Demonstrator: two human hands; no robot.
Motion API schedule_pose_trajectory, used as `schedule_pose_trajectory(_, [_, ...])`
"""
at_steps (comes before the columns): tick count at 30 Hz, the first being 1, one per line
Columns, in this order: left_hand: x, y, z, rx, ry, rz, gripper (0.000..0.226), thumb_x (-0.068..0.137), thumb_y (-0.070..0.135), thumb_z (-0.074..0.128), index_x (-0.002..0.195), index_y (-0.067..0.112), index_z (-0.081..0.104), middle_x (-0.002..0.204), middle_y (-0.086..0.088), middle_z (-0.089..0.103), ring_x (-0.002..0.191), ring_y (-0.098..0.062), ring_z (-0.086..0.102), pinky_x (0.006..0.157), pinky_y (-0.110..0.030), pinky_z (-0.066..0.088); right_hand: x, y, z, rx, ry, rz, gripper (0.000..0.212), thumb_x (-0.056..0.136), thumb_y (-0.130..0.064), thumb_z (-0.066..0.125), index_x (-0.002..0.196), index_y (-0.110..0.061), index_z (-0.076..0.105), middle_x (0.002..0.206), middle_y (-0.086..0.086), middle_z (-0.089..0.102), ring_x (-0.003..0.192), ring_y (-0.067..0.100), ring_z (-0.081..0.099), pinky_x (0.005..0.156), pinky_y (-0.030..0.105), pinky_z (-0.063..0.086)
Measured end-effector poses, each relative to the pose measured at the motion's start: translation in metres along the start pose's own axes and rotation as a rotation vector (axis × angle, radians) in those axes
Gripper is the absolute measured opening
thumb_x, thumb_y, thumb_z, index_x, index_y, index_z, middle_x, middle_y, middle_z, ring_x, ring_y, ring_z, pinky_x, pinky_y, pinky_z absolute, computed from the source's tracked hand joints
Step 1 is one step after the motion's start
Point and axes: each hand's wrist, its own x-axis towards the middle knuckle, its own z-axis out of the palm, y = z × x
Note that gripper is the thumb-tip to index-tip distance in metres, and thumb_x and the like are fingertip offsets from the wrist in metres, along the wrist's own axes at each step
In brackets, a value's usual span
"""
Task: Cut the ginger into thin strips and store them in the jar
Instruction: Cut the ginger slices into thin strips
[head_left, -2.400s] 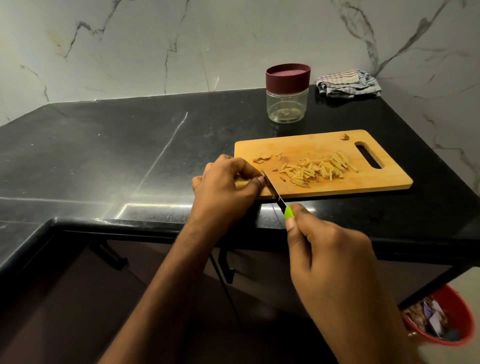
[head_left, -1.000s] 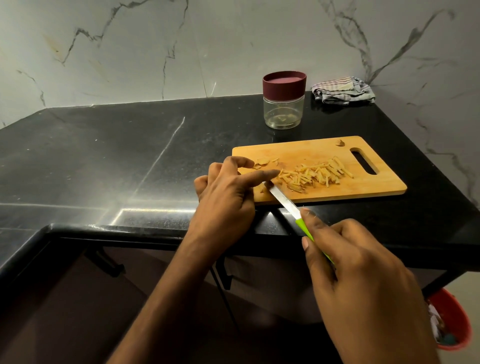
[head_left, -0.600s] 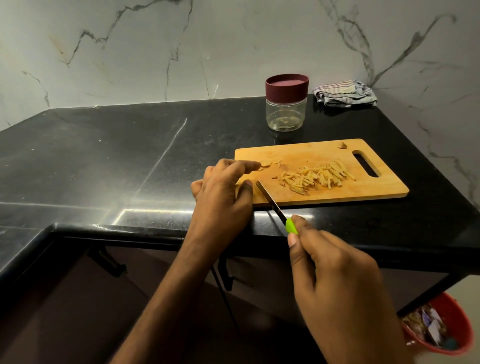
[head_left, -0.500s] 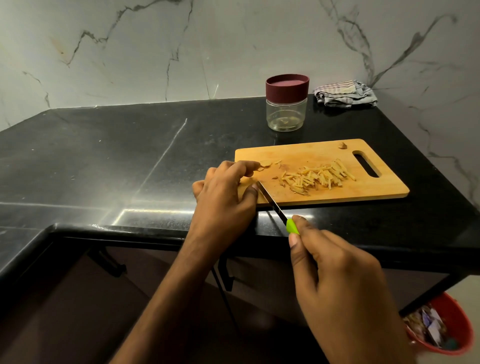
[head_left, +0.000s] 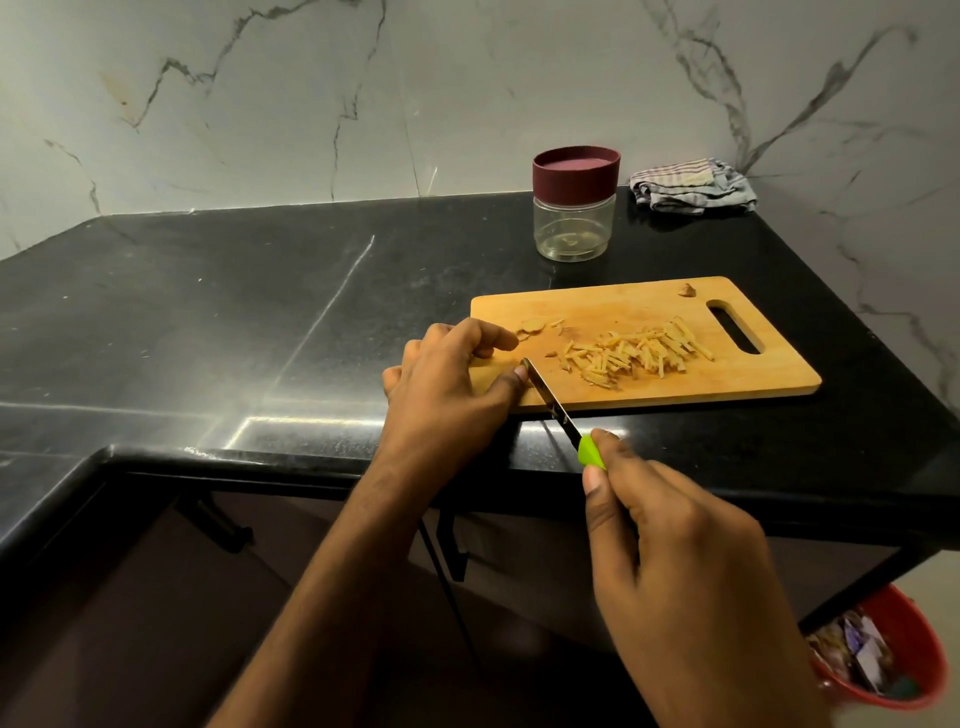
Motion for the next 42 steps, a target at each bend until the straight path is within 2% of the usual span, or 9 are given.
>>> schedule_pose_trajectory(5, [0.003, 0.004, -0.004, -0.057, -0.059, -0.077, 0.031, 0.088, 0.046, 0.071, 0.115, 0.042, 0.056, 0.119, 0.012, 0.045, 0.115, -0.010, 0.034, 0.100, -0.036, 0.024, 0.001, 0.000, 0.002, -0.010, 0.033, -0.003, 0.041, 0.091, -0.031, 0.044, 0.119, -0.011, 0.066, 0.075, -0.007, 0.065, 0.056, 0.007, 0.058, 0.044, 0.022, 0.046])
schedule_pose_trajectory(14, [0.007, 0.014, -0.011, -0.047, -0.102, -0.157, 0.033, 0.087, 0.040, 0.072, 0.108, 0.040, 0.046, 0.119, 0.009, 0.037, 0.112, -0.014, 0.031, 0.109, -0.043, 0.030, 0.013, -0.002, 0.012, -0.023, 0.022, 0.019, 0.031, 0.091, -0.025, 0.055, 0.116, -0.010, 0.067, 0.061, -0.009, 0.057, 0.049, 0.005, 0.052, 0.041, 0.015, 0.036])
schedule_pose_trajectory(17, [0.003, 0.012, -0.008, -0.053, -0.078, -0.130, 0.033, 0.087, 0.042, 0.072, 0.109, 0.040, 0.047, 0.118, 0.011, 0.039, 0.115, -0.013, 0.033, 0.105, -0.040, 0.029, 0.009, 0.000, 0.007, -0.040, 0.013, 0.021, 0.031, 0.090, -0.027, 0.054, 0.114, -0.014, 0.068, 0.061, -0.014, 0.051, 0.049, 0.003, 0.051, 0.041, 0.014, 0.037])
schedule_pose_trajectory(21, [0.002, 0.009, -0.004, -0.050, -0.053, -0.086, 0.031, 0.088, 0.042, 0.071, 0.108, 0.041, 0.048, 0.118, 0.013, 0.042, 0.117, -0.011, 0.034, 0.098, -0.035, 0.025, -0.002, 0.002, -0.006, -0.099, 0.007, 0.045, 0.037, 0.089, -0.034, 0.048, 0.121, -0.022, 0.064, 0.065, -0.012, 0.051, 0.053, 0.008, 0.053, 0.041, 0.032, 0.047])
schedule_pose_trajectory(24, [0.002, 0.007, -0.003, -0.046, -0.046, -0.062, 0.028, 0.089, 0.039, 0.071, 0.107, 0.042, 0.050, 0.120, 0.014, 0.043, 0.120, -0.010, 0.035, 0.095, -0.032, 0.020, -0.001, 0.005, -0.009, -0.162, 0.003, 0.070, 0.042, 0.090, -0.035, 0.047, 0.129, -0.026, 0.059, 0.070, -0.011, 0.048, 0.054, 0.005, 0.048, 0.041, 0.020, 0.038])
schedule_pose_trajectory(29, [-0.002, 0.006, -0.003, -0.060, -0.033, -0.018, 0.022, 0.091, 0.035, 0.069, 0.105, 0.042, 0.054, 0.123, 0.014, 0.046, 0.123, -0.010, 0.037, 0.096, -0.031, 0.019, 0.001, 0.005, -0.012, -0.161, -0.030, 0.103, 0.045, 0.088, -0.036, 0.050, 0.133, -0.030, 0.054, 0.074, -0.010, 0.045, 0.051, 0.005, 0.045, 0.038, 0.020, 0.037])
schedule_pose_trajectory(32, [-0.003, 0.005, -0.002, -0.067, -0.016, 0.003, 0.016, 0.092, 0.033, 0.067, 0.104, 0.042, 0.061, 0.123, 0.015, 0.046, 0.120, -0.009, 0.036, 0.101, -0.036, 0.026, 0.000, 0.004, -0.012, -0.172, -0.048, 0.101, 0.046, 0.085, -0.031, 0.058, 0.131, -0.030, 0.056, 0.074, -0.010, 0.045, 0.050, 0.004, 0.042, 0.039, 0.012, 0.027])
schedule_pose_trajectory(35, [-0.005, 0.002, -0.001, -0.096, 0.028, 0.052, 0.012, 0.094, 0.033, 0.066, 0.100, 0.044, 0.065, 0.119, 0.016, 0.045, 0.112, -0.005, 0.034, 0.106, -0.046, 0.033, -0.001, 0.004, -0.011, -0.182, -0.057, 0.107, 0.048, 0.083, -0.028, 0.063, 0.131, -0.031, 0.057, 0.075, -0.008, 0.045, 0.052, 0.006, 0.043, 0.036, 0.018, 0.033])
schedule_pose_trajectory(42, [-0.005, 0.003, 0.003, 0.100, -0.050, 0.225, 0.029, 0.099, 0.028, 0.055, 0.104, 0.053, 0.069, 0.129, 0.015, 0.042, 0.123, -0.008, 0.028, 0.091, -0.030, 0.015, 0.000, 0.005, -0.011, -0.171, -0.073, 0.133, 0.048, 0.082, -0.026, 0.067, 0.129, -0.030, 0.057, 0.073, -0.009, 0.042, 0.053, 0.006, 0.043, 0.034, 0.024, 0.040])
